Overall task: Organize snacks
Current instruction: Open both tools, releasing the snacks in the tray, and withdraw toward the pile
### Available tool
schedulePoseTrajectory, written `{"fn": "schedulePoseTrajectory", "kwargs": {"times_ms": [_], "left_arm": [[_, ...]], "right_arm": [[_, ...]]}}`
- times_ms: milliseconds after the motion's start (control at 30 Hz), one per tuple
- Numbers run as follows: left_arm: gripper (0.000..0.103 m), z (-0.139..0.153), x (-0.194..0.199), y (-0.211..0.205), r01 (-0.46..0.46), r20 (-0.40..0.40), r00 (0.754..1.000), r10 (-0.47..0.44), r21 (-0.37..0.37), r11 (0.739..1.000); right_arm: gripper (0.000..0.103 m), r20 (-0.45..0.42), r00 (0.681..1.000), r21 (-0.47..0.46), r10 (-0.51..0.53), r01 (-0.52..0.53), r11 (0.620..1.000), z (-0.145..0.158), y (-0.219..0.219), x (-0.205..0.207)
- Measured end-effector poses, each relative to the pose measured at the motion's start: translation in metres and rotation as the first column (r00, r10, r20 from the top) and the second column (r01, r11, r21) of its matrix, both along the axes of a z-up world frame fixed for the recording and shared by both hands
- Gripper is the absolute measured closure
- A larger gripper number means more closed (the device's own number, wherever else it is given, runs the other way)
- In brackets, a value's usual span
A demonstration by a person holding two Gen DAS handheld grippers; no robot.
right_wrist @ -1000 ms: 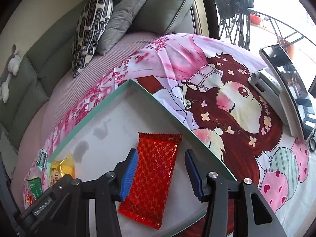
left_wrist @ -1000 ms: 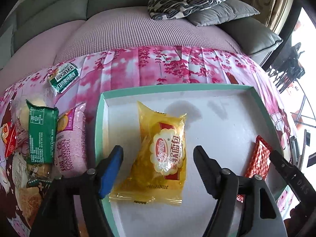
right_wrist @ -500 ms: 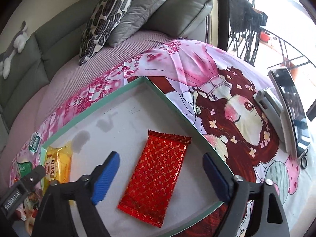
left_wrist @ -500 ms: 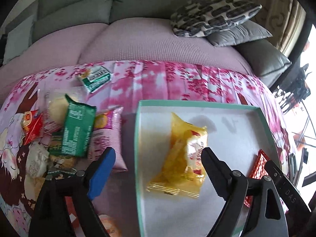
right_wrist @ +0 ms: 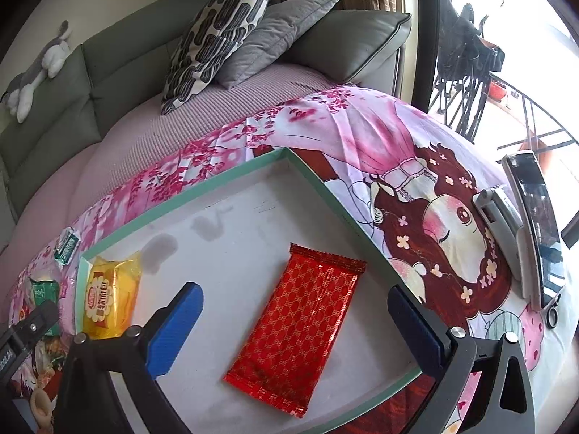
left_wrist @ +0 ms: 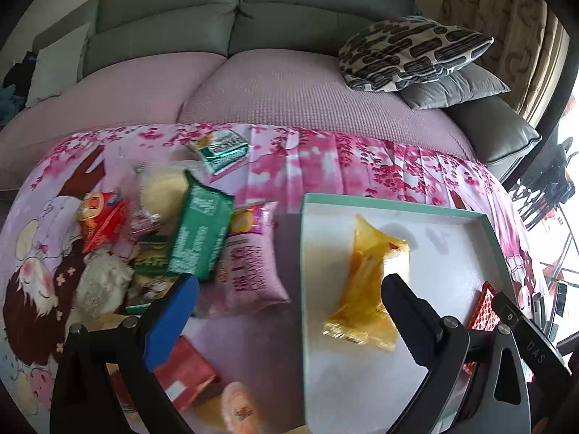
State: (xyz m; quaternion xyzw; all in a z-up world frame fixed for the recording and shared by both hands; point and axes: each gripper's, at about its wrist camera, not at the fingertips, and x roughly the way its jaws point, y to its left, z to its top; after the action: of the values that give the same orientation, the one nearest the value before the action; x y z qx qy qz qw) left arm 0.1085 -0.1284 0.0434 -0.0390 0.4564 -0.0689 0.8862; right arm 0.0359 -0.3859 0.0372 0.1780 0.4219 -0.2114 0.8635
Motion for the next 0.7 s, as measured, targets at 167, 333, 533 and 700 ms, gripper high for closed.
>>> {"fn": "schedulePoseTrajectory", "kwargs": {"times_ms": [167,333,533,700], "left_arm": [[0.002,0.004,-0.011,0.018,-0.02,0.015,1.0,0.02,0.006,1.0],[0.002,0.006,-0.022,0.037,-0.049,0.018,0.999,0.049,0.013,0.999],[0.002,0.004,-0.031,0.059,-0.089,0.004,0.996,0.089,0.019,0.996],[0.002,0.001,-0.038,0.074,-0.123,-0.013,0.992,0.124,0.072,0.99]], "right_arm": [[0.0,0.037,0.998,-0.016,0.045,-0.045,0.999,0.01,0.016,0.0],[0.0,0.063,0.995,-0.02,0.083,-0.082,0.996,0.018,0.032,0.001],[0.0,0.096,0.99,0.018,0.107,-0.109,0.994,0.02,0.046,-0.002],[0.0,0.093,0.989,0.04,0.119,-0.123,0.992,0.019,0.058,-0.003]]}}
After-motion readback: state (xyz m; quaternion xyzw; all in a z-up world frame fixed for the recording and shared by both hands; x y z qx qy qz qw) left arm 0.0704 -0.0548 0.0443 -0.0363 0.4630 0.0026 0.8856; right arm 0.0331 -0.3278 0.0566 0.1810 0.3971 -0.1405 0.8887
